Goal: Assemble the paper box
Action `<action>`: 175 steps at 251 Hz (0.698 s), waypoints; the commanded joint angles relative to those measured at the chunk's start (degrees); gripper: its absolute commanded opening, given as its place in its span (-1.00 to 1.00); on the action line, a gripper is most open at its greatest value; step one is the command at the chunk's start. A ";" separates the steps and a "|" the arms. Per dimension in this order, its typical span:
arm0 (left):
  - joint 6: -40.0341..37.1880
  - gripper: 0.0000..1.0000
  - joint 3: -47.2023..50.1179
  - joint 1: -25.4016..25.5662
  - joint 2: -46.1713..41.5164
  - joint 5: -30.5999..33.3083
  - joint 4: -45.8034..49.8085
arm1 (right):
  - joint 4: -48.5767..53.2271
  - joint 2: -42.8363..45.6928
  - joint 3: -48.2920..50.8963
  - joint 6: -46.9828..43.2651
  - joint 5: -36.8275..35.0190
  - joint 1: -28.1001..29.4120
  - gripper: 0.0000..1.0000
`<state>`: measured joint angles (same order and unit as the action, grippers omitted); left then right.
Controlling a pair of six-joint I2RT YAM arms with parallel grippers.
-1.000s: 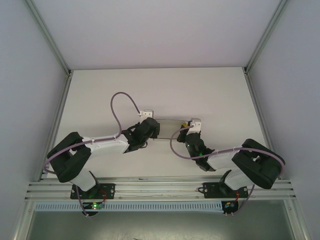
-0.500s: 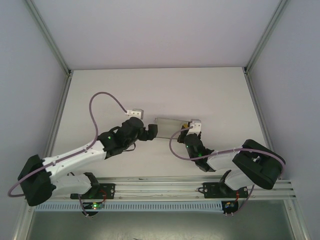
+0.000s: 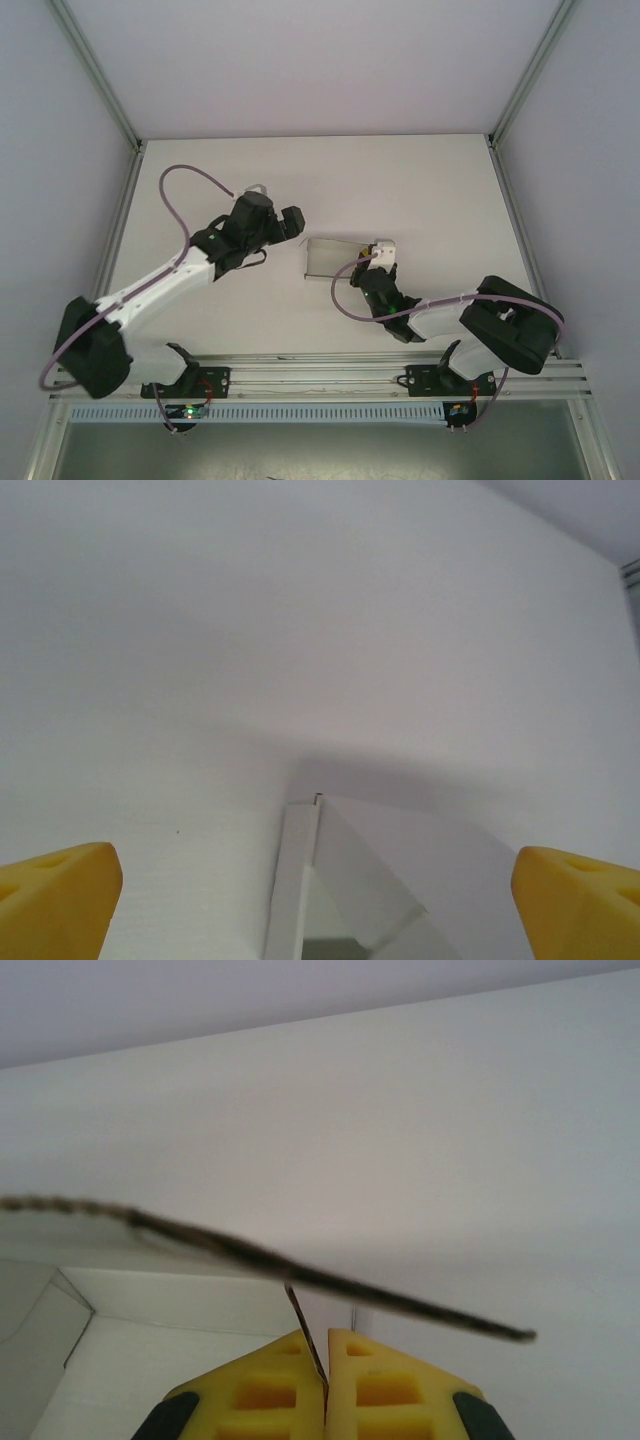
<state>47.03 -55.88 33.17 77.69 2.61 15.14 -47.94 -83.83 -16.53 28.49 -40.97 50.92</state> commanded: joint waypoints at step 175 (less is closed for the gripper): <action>9.78 0.21 8.09 -0.47 20.24 -21.24 -24.96 | 5.32 -3.28 1.36 3.08 3.05 3.41 -0.78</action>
<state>56.29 -49.28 32.88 95.31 -18.44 -8.01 -45.30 -86.87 -16.34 30.02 -40.82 53.19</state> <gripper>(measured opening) 0.621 0.097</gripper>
